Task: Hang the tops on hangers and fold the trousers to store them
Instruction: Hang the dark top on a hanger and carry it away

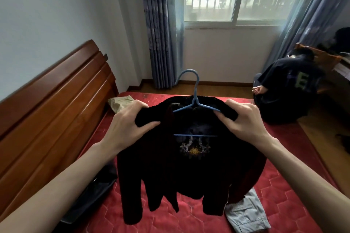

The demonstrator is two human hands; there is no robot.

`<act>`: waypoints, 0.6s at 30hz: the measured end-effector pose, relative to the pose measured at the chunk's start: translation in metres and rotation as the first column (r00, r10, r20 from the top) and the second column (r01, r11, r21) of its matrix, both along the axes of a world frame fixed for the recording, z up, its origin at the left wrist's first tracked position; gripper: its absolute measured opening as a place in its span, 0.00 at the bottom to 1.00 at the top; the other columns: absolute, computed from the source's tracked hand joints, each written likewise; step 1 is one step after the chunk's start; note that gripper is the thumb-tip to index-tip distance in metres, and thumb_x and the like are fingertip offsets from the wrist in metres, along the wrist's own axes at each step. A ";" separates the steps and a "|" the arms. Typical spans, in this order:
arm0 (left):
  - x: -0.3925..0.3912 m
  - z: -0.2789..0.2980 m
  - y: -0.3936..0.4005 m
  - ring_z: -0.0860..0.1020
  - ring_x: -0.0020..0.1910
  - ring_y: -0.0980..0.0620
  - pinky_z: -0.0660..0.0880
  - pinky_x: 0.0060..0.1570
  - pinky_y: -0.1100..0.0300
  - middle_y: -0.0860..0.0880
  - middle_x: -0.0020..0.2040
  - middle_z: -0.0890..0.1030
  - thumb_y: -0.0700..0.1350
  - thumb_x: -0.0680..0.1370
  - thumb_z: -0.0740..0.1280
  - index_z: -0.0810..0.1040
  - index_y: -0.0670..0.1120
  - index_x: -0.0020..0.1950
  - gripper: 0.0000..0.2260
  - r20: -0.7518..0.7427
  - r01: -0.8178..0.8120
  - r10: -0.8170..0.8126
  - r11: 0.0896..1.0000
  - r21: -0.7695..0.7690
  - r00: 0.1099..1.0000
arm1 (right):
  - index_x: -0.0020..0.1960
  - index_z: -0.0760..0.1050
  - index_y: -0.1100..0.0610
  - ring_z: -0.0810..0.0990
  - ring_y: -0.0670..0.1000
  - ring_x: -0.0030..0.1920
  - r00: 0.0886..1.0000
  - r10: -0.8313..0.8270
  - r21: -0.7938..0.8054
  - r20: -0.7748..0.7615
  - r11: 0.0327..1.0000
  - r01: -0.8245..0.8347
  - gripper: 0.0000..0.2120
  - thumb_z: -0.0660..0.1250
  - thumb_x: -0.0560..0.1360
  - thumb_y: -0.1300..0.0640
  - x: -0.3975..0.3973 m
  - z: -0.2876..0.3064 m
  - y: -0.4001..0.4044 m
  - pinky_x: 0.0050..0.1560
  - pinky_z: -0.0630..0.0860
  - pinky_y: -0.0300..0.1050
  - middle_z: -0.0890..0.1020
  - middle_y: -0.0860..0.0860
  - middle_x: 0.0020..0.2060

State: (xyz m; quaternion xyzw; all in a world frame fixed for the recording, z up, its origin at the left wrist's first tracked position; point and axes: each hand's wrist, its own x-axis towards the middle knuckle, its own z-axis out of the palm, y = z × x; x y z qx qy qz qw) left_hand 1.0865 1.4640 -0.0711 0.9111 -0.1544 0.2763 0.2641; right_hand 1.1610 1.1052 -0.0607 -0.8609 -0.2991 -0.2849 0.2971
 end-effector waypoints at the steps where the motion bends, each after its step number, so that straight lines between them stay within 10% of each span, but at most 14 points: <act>1: 0.002 -0.001 0.002 0.79 0.51 0.56 0.78 0.52 0.57 0.56 0.52 0.80 0.64 0.75 0.71 0.76 0.51 0.58 0.21 -0.014 -0.029 0.029 0.999 -0.017 0.999 | 0.41 0.78 0.58 0.76 0.52 0.27 1.000 -0.001 0.042 -0.017 0.999 0.002 0.15 0.73 0.79 0.48 0.003 -0.001 -0.004 0.29 0.73 0.55 0.77 0.47 0.29; 11: 0.041 0.011 0.027 0.85 0.46 0.46 0.84 0.41 0.49 0.46 0.53 0.83 0.65 0.82 0.59 0.76 0.41 0.62 0.27 -0.006 0.104 -0.113 0.894 0.436 0.994 | 0.40 0.78 0.53 0.75 0.46 0.27 0.997 0.075 0.157 -0.030 0.985 -0.070 0.14 0.73 0.78 0.45 0.006 -0.008 -0.022 0.28 0.70 0.47 0.75 0.43 0.28; 18: 0.043 0.029 -0.007 0.78 0.59 0.46 0.76 0.60 0.49 0.46 0.62 0.78 0.59 0.85 0.58 0.75 0.42 0.69 0.24 0.120 0.115 -0.182 0.897 0.426 0.976 | 0.42 0.82 0.55 0.78 0.48 0.28 0.995 0.078 0.188 -0.058 0.980 -0.066 0.14 0.74 0.78 0.45 0.002 -0.009 -0.024 0.28 0.73 0.52 0.79 0.46 0.30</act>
